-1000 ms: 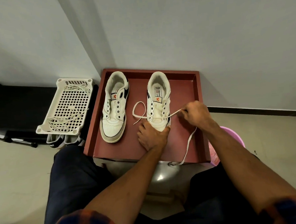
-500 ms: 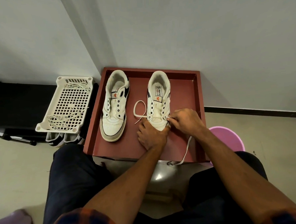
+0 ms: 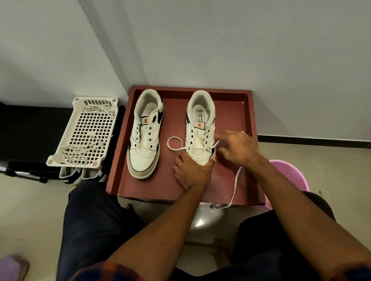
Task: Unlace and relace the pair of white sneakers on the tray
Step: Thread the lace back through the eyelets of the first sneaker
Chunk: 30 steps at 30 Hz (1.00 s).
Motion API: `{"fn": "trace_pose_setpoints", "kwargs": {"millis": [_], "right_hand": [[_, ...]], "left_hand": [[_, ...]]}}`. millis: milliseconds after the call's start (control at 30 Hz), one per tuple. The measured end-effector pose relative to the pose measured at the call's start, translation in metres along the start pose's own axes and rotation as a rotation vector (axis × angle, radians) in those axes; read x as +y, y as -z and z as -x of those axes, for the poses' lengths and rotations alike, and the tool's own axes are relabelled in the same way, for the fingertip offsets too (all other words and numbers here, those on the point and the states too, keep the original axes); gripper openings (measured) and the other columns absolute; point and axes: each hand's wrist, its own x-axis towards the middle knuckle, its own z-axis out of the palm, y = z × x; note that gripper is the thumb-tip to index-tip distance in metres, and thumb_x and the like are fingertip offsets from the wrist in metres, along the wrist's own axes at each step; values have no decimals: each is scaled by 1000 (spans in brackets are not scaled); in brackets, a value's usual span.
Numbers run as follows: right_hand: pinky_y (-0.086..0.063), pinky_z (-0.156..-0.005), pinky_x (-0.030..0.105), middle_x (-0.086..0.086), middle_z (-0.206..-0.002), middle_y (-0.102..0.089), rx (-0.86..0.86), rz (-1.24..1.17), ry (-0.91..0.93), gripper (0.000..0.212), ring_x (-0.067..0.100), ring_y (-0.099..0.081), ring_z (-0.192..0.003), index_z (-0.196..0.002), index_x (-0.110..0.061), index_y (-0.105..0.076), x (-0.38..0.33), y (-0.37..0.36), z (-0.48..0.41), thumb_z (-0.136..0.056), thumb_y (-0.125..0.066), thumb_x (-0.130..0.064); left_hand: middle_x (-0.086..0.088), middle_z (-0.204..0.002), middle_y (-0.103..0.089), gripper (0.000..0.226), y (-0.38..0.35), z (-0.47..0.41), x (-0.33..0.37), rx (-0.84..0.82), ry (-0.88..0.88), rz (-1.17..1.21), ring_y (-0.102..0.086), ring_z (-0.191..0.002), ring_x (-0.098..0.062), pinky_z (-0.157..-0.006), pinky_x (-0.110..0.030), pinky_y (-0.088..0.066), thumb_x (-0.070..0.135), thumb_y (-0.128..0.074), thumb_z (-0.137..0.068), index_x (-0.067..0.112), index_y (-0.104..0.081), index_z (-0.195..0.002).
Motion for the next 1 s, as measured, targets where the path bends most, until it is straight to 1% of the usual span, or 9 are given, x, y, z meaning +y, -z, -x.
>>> {"fn": "trace_pose_setpoints", "kwargs": {"millis": [100, 267, 333, 500, 633, 700, 767, 833, 1000], "right_hand": [[-56, -83, 43, 1, -113, -72, -19, 0, 76, 39, 29, -68, -104, -126, -25, -69, -8, -5, 3, -91, -66, -41], [-48, -59, 34, 0, -81, -73, 105, 15, 169, 17, 28, -68, -75, -88, -21, -78, -5, -10, 10, -94, -69, -34], [-42, -58, 30, -2, -77, -73, 157, 61, 121, 17, 27, -68, -71, -83, -22, -78, 0, -9, 10, -92, -70, -34], [-52, -66, 35, 4, -85, -75, 62, 60, -111, 23, 32, -67, -79, -92, -22, -78, 24, -6, 1, -94, -64, -39], [-54, -72, 37, 9, -89, -75, 55, 39, -279, 19, 34, -67, -82, -96, -21, -79, 25, -2, 1, -94, -64, -33], [-55, -79, 39, 9, -100, -75, 46, 60, -235, 19, 35, -69, -93, -104, -23, -78, 14, -1, 3, -92, -63, -29], [-55, -85, 40, 3, -112, -74, 45, 4, -89, 29, 31, -68, -108, -119, -27, -74, 4, -3, 6, -91, -68, -27], [-54, -82, 38, -2, -110, -74, 51, -18, 32, 33, 26, -68, -106, -123, -26, -72, -3, -5, 9, -91, -69, -31], [-40, -61, 32, 0, -82, -72, 126, 38, 92, 21, 27, -68, -76, -87, -21, -78, -6, -19, 11, -95, -65, -35]], "left_hand": [[-13, -131, -53, 100, -1, -1, -1, -2, 2, 2, -51, -114, -37, -95, -42, -40, 68, -78, -60, 13, -44, -136], [-13, -132, -53, 101, 1, -2, -1, -3, 1, -3, -51, -116, -37, -97, -42, -40, 69, -79, -59, 13, -44, -136], [-12, -132, -53, 100, 0, -1, -1, -13, 0, -15, -51, -116, -36, -97, -42, -40, 69, -78, -60, 13, -44, -135], [-11, -132, -51, 97, 2, -1, 0, -37, 3, -32, -50, -117, -35, -98, -43, -40, 70, -77, -63, 14, -43, -134], [-12, -133, -52, 97, 3, -1, 1, -41, 4, -25, -50, -118, -36, -99, -44, -40, 69, -77, -63, 13, -43, -135], [-13, -132, -52, 96, 4, -1, 2, -39, 8, -27, -50, -117, -36, -99, -43, -40, 69, -77, -63, 13, -43, -134], [-13, -131, -52, 96, 3, -1, 1, -40, 4, -20, -50, -118, -37, -99, -44, -40, 68, -77, -63, 13, -43, -133], [-14, -130, -53, 96, 3, -1, 1, -37, 4, -20, -51, -117, -37, -99, -44, -40, 68, -78, -62, 13, -44, -133], [-13, -129, -53, 96, 2, -1, 0, -37, 10, -13, -51, -116, -37, -97, -44, -41, 69, -78, -61, 14, -44, -131]]}}
